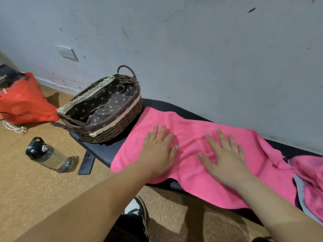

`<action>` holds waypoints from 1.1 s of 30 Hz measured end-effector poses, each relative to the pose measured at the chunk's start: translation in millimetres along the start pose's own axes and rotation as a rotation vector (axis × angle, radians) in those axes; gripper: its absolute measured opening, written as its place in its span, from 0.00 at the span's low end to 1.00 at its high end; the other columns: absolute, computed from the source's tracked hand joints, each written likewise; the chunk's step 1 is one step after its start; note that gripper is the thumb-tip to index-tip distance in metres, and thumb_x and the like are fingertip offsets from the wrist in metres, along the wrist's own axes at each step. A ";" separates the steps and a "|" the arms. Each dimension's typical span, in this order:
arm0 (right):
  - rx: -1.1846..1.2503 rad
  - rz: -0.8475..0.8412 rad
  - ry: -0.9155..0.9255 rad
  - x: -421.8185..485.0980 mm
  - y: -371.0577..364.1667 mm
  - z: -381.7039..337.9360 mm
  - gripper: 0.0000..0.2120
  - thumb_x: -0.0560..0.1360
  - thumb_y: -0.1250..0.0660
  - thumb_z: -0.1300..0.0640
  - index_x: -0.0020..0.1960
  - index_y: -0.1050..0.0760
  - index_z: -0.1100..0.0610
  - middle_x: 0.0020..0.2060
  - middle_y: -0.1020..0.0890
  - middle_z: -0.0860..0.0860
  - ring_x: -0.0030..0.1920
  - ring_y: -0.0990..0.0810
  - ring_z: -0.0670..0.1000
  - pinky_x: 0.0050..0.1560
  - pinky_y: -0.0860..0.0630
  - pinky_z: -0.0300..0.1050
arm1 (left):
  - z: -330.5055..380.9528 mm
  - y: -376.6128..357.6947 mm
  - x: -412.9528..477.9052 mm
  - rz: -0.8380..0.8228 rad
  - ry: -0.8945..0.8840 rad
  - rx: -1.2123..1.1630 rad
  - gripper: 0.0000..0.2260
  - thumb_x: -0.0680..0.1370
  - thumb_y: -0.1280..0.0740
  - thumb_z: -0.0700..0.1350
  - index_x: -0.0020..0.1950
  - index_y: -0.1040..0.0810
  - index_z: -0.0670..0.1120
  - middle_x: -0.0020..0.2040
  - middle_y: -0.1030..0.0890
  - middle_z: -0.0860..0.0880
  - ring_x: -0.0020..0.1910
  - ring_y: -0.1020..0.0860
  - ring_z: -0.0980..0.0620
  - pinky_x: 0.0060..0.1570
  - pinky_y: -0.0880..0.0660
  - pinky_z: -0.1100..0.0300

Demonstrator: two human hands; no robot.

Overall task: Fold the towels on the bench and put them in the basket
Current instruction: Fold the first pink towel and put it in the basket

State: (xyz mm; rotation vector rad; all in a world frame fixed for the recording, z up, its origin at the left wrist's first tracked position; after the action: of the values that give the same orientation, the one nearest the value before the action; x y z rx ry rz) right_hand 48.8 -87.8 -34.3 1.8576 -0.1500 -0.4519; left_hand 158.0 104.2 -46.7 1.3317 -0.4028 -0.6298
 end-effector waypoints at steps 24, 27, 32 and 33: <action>0.039 0.056 -0.172 -31.7 38.4 95.4 0.40 0.80 0.44 0.33 0.84 0.57 0.45 0.84 0.63 0.52 0.82 0.67 0.59 0.80 0.66 0.62 | 157.0 -8.0 85.7 -0.052 -0.168 0.019 0.34 0.79 0.46 0.62 0.81 0.39 0.46 0.84 0.45 0.39 0.83 0.49 0.36 0.80 0.49 0.40; 0.055 0.007 -0.238 -44.5 36.6 120.8 0.42 0.80 0.43 0.36 0.84 0.62 0.48 0.83 0.65 0.54 0.82 0.68 0.59 0.81 0.65 0.61 | 212.7 -21.2 65.4 -0.163 -0.416 -0.049 0.25 0.78 0.44 0.51 0.69 0.24 0.40 0.75 0.29 0.34 0.79 0.37 0.38 0.80 0.45 0.49; 0.088 0.008 -0.312 -68.6 39.0 169.4 0.40 0.82 0.45 0.40 0.85 0.62 0.50 0.83 0.63 0.54 0.82 0.67 0.58 0.80 0.67 0.54 | 260.1 -40.8 36.1 -0.246 -0.503 -0.172 0.20 0.75 0.45 0.52 0.51 0.21 0.40 0.52 0.20 0.41 0.58 0.23 0.40 0.68 0.30 0.47; 0.085 0.027 -0.314 -71.6 38.5 178.9 0.38 0.82 0.48 0.39 0.85 0.60 0.52 0.84 0.61 0.54 0.83 0.66 0.57 0.80 0.67 0.54 | 263.4 -51.8 28.3 -0.313 -0.473 -0.117 0.26 0.76 0.46 0.55 0.60 0.22 0.38 0.62 0.22 0.37 0.67 0.27 0.38 0.73 0.35 0.45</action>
State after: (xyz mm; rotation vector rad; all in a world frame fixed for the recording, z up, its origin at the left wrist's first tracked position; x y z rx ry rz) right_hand -80.2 -236.0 -29.2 1.8553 -0.4110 -0.7264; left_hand 9.8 -121.5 -45.1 1.1349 -0.5333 -1.2218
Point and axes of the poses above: each hand's wrist, its own x-axis towards the middle knuckle, its own y-axis out of the back of the hand, z = x × y, the point moved 5 cm from there along x, towards the middle knuckle
